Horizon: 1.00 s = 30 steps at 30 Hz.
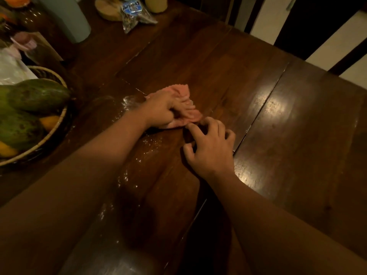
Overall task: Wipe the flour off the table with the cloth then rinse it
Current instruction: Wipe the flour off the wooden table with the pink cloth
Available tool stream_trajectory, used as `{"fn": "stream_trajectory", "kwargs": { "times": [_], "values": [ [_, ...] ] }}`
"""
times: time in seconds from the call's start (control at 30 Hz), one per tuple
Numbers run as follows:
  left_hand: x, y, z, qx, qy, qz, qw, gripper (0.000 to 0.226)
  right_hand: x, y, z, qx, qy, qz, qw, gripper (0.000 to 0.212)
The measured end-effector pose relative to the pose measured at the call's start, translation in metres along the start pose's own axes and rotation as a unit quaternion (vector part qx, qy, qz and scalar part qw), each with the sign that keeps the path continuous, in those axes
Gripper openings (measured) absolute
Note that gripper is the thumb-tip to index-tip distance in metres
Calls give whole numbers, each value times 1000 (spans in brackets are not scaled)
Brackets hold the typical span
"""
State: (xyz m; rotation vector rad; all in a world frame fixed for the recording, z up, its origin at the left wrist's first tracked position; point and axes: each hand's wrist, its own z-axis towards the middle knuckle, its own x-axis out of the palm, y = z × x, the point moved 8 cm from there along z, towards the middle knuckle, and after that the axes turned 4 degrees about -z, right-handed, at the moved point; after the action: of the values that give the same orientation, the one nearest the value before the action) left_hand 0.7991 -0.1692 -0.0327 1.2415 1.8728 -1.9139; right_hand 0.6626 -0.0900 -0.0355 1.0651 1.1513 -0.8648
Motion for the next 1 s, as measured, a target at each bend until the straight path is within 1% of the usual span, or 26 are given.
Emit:
{"fn": "stream_trajectory", "kwargs": {
  "times": [0.07, 0.13, 0.17, 0.2, 0.23, 0.3, 0.33, 0.37, 0.4, 0.43, 0.47, 0.53, 0.63, 0.7, 0.77, 0.83, 0.87, 0.93, 1.0],
  "values": [
    [-8, 10, -18, -23, 21, 3, 1000, 30, 0, 1, 0, -6, 7, 4, 1000, 45],
    [-17, 22, -35, -65, 38, -10, 997, 31, 0, 1, 0, -6, 17, 11, 1000, 46],
    [-23, 28, -40, -94, 24, -26, 995, 33, 1, 1, 1, -4, 21, 17, 1000, 47],
    [-31, 31, -42, -123, -9, -52, 991, 35, 1, 1, 2, -4, 23, 21, 1000, 48],
    [-38, 34, -39, -148, -61, -88, 983, 35, 1, 0, 3, -3, 21, 24, 999, 49],
    [-42, 36, -27, -185, -167, -156, 956, 35, 1, -1, 3, 3, 16, 26, 1000, 50],
    [-39, 30, -17, -187, -195, -145, 952, 36, 1, -1, 3, 6, 13, 25, 1000, 50],
    [-34, 21, -4, -168, -203, -108, 959, 39, 0, 0, 2, 7, 8, 23, 1000, 50],
    [-24, 10, 10, -132, -194, -88, 968, 41, -1, 0, 2, 7, 1, 22, 1000, 50],
    [-11, -2, 22, -94, -164, -93, 978, 41, -2, 0, 1, 6, -4, 20, 1000, 51],
    [2, -13, 30, -61, -122, -92, 986, 42, -3, 1, 1, 3, -6, 19, 1000, 51],
    [23, -30, 37, -1, -48, -49, 998, 40, -3, 2, 1, -6, -4, 17, 1000, 50],
    [30, -26, 31, 33, 20, -13, 999, 35, -6, 2, -1, -14, -17, 31, 999, 44],
    [23, -12, 17, 28, 32, -23, 999, 30, -6, 2, -2, -16, -18, 36, 999, 43],
    [12, 1, -1, 28, 26, -20, 999, 26, -5, 3, -1, -19, -8, 38, 999, 45],
    [-7, 19, -17, 0, -2, -10, 1000, 29, -4, 5, 1, -24, 6, 46, 999, 50],
    [-21, 29, -25, -23, -29, 0, 999, 31, -3, 5, 2, -28, 15, 49, 998, 52],
    [-52, 52, -39, -69, -112, 49, 990, 37, 2, 5, 4, -33, 35, 49, 998, 54],
    [-79, 76, -54, -126, -190, 105, 968, 42, 6, 4, 5, -33, 47, 48, 997, 55]
  ]
}}
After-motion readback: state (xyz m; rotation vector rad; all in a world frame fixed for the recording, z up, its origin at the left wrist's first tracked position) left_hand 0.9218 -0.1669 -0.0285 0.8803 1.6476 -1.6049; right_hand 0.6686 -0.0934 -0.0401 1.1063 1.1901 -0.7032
